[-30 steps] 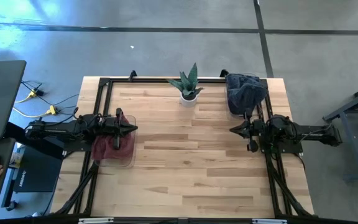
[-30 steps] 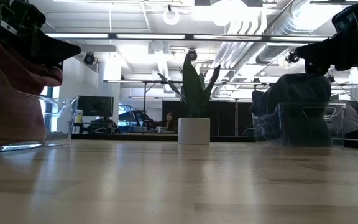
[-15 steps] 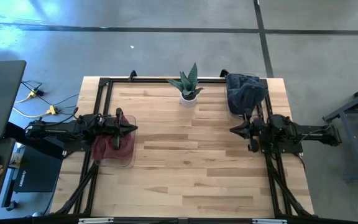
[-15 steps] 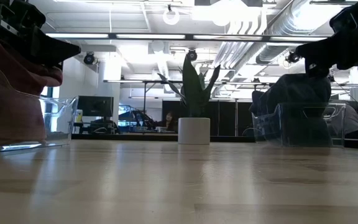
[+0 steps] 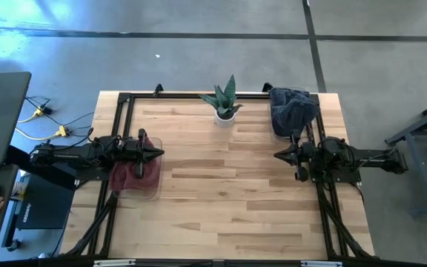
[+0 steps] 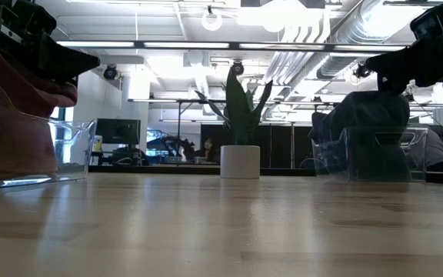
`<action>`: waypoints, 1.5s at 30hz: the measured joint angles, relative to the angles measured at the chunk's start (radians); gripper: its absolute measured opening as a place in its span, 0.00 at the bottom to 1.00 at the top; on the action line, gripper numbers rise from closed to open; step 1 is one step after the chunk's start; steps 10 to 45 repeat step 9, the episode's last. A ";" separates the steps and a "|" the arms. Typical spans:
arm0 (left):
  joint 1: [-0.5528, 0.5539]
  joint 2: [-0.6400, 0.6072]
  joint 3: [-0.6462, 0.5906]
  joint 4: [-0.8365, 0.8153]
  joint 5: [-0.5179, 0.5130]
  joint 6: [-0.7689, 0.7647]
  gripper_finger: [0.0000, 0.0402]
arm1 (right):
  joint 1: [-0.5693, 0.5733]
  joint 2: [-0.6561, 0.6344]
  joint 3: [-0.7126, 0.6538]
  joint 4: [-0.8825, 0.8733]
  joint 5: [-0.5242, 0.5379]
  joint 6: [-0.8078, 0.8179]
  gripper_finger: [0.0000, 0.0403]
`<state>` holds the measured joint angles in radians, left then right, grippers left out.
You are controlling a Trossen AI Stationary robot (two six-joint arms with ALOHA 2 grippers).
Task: Pick & Place hat
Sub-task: Return to Home Position
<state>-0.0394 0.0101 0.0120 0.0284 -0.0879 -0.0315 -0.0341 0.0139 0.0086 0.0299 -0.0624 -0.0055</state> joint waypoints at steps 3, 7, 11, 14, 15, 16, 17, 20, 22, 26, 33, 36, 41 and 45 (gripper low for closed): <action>0.000 0.000 0.000 0.000 0.000 0.000 0.00 | 0.000 0.000 0.000 0.001 0.000 0.004 0.03; 0.000 0.000 0.000 0.000 0.000 0.000 0.00 | 0.000 0.000 0.000 0.002 0.000 0.004 0.03; 0.000 0.000 0.000 0.000 0.000 0.000 0.00 | 0.000 0.000 0.000 0.002 0.000 0.004 0.03; 0.000 0.000 0.000 0.000 0.000 0.000 0.00 | 0.000 0.000 0.000 0.002 0.000 0.004 0.03; 0.000 0.000 0.000 0.000 0.000 0.000 0.00 | 0.000 0.000 0.000 0.002 0.000 0.004 0.03; 0.000 0.000 0.000 0.000 0.000 0.000 0.00 | 0.000 0.000 0.000 0.002 0.000 0.004 0.03; 0.000 0.000 0.000 0.000 0.000 0.000 0.00 | 0.000 0.000 0.000 0.002 0.000 0.004 0.03; 0.000 0.000 0.000 0.000 0.000 0.000 0.00 | 0.000 0.000 0.000 0.002 0.000 0.004 0.03; 0.000 0.000 0.000 0.000 0.000 0.000 0.00 | 0.000 0.000 0.000 0.002 0.000 0.004 0.03; 0.000 0.000 0.000 0.000 0.000 0.000 0.00 | 0.000 0.000 0.000 0.002 0.000 0.004 0.03; 0.000 0.000 0.000 0.000 0.000 0.000 0.00 | 0.000 0.000 0.000 0.002 0.000 0.004 0.03; 0.000 0.000 0.000 0.000 0.000 0.000 0.00 | 0.000 0.000 0.000 0.002 0.000 0.004 0.03; 0.000 0.000 0.000 0.000 0.000 0.000 0.00 | 0.000 0.000 0.000 0.002 0.000 0.004 0.03; 0.000 0.000 0.000 0.000 0.000 0.000 0.00 | 0.000 0.000 0.000 0.002 0.000 0.004 0.03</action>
